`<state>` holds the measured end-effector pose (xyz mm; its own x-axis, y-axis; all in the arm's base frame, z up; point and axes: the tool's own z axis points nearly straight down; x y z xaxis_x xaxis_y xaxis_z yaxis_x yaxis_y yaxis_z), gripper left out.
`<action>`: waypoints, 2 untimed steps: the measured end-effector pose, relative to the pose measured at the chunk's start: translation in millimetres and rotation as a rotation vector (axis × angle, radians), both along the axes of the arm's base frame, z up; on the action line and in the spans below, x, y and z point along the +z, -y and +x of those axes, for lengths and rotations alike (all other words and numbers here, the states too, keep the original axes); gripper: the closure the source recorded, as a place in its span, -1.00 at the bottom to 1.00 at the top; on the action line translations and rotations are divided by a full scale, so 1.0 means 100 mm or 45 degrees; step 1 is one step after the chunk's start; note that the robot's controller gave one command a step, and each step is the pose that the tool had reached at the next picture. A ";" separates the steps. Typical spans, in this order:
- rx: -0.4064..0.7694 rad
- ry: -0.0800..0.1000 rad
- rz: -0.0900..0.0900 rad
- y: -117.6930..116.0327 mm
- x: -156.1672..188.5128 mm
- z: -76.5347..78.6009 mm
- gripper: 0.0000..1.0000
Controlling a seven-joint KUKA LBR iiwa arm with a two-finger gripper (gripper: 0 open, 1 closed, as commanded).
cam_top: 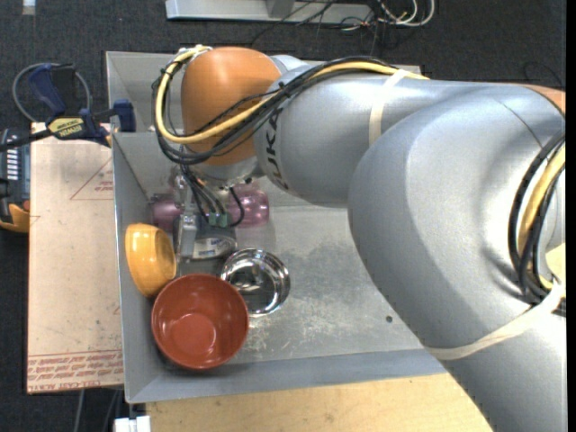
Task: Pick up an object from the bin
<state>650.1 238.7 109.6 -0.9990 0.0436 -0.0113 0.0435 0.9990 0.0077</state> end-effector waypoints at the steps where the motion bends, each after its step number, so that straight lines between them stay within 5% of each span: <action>1: -0.224 -0.005 0.001 -0.02 0.07 -0.06 -1.00; 2: -0.053 -0.003 0.002 -0.06 -0.01 -0.16 -1.00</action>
Offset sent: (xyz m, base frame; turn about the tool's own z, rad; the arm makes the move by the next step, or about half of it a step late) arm -0.0168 0.0047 -0.0021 0.0411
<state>634.0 244.4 108.4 -0.9963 0.0849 -0.0090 0.0848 0.9964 0.0090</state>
